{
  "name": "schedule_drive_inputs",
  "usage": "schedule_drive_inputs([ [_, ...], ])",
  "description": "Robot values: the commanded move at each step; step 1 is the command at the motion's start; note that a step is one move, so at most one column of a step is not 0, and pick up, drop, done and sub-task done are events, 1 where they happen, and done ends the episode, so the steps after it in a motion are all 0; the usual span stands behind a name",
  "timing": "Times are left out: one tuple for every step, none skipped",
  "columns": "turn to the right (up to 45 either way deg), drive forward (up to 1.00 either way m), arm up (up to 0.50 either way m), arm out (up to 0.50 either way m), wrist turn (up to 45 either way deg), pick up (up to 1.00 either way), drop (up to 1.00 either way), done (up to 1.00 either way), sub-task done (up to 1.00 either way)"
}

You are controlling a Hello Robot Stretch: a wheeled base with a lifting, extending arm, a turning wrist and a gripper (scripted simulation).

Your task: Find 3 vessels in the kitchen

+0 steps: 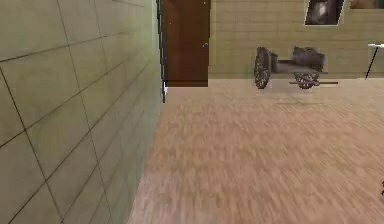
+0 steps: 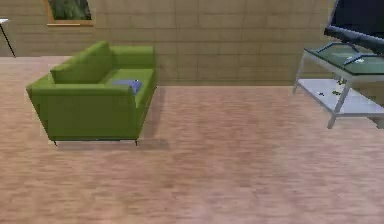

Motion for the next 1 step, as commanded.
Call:
schedule_drive_inputs([
  [0.0, 1.00, 0.00, 0.00, 0.0, 0.00, 0.00, 0.00, 0.00],
])
